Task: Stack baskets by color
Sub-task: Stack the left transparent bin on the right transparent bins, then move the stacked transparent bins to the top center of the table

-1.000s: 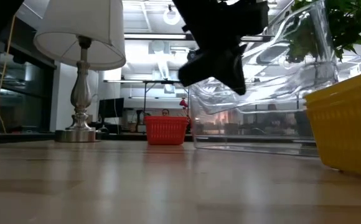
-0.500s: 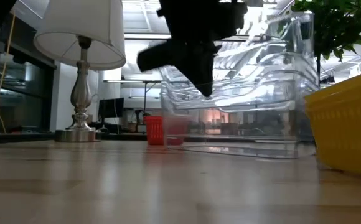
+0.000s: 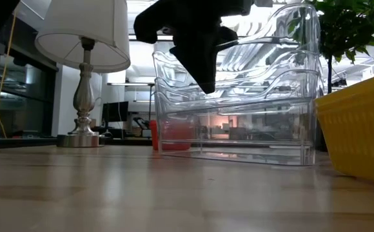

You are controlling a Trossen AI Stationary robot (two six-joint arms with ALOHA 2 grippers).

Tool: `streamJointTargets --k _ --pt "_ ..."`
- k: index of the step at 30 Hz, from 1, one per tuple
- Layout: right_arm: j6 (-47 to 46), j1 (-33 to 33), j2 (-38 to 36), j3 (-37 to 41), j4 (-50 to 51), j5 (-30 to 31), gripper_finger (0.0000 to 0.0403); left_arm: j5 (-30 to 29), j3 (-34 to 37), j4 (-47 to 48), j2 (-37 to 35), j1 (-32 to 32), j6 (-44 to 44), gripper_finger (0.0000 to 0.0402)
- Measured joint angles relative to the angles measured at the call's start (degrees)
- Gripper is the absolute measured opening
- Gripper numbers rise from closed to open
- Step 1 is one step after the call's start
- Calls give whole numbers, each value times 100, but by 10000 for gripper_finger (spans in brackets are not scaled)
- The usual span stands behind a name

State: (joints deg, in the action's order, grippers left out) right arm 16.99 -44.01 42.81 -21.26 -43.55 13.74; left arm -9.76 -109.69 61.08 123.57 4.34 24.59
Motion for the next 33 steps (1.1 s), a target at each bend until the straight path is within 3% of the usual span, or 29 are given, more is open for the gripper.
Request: streamJointTargets --k 10,22,27,33 --pt "0 0 -1 0 -2 2 247 154 -13 -73 -2 -215 -679 24" --pt "0 9 0 0 -2 17 247 218 -771 -75 13 -207 -1500 172" --pt "0 9 0 0 -2 17 247 313 -1353 507 13 -204 -1505 217" --pt "0 9 0 0 -2 15 247 401 -1757 1740 -132 -198 -2068 215"
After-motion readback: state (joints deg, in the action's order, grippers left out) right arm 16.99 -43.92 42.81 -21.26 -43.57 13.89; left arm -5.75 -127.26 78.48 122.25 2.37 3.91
